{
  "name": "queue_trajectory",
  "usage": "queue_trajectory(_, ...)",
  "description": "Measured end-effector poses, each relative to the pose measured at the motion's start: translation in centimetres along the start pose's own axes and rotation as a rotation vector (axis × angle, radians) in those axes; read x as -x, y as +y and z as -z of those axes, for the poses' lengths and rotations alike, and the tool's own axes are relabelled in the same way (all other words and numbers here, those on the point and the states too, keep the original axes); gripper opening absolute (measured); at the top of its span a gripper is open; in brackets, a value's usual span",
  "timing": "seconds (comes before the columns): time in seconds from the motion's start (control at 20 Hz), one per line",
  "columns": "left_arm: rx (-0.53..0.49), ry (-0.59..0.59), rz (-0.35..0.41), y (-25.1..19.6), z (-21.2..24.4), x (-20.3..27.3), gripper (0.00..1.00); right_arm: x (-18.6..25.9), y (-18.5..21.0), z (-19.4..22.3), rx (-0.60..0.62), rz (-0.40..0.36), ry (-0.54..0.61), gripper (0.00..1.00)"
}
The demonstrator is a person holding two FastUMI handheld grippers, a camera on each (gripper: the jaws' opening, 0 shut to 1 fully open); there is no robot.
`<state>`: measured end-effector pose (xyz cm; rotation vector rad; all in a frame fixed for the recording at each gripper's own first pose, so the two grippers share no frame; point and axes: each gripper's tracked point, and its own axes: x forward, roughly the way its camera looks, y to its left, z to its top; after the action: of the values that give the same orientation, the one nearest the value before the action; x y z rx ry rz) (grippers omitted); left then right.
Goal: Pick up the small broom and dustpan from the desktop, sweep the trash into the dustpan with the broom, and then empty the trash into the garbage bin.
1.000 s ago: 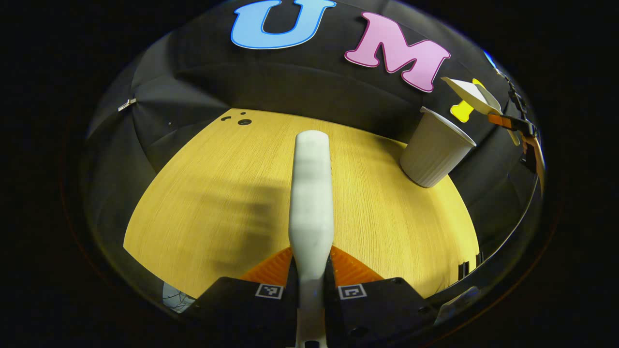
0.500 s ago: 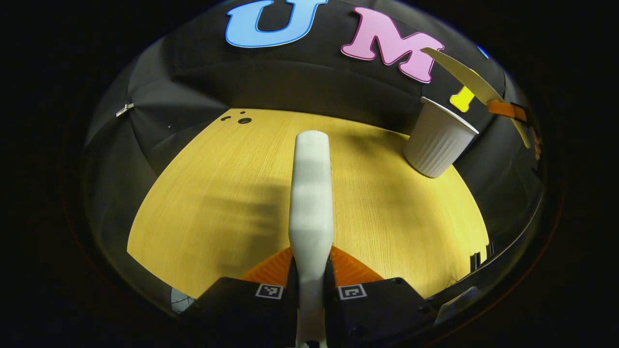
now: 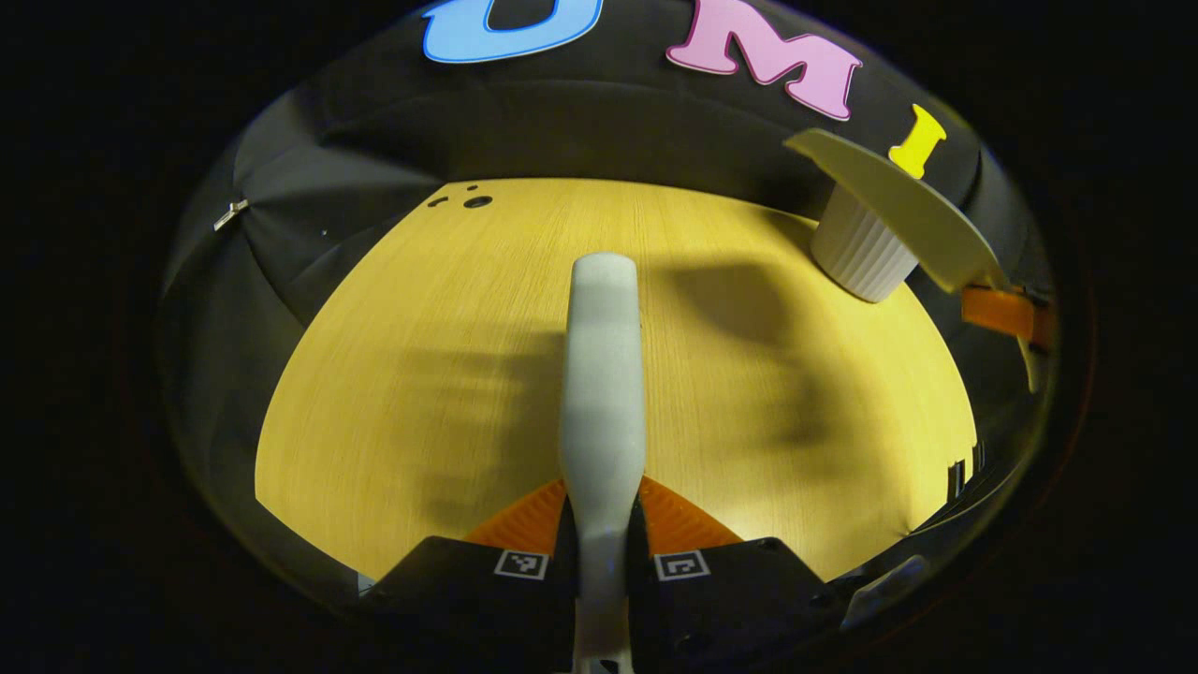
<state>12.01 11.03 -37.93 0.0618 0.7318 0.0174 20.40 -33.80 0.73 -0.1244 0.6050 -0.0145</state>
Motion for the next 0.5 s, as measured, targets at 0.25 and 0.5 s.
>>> queue_trajectory(0.25, -0.026, 0.060, -0.033, 1.0, 0.4, -3.4, 0.27, -3.6, -1.4, 4.0, -0.052, -0.001, 0.147, 0.36)
queue_trajectory(0.5, -0.040, 0.119, -0.064, 1.2, -0.1, -5.9, 0.29, -5.1, -2.1, 6.6, -0.058, -0.011, 0.239, 0.39)
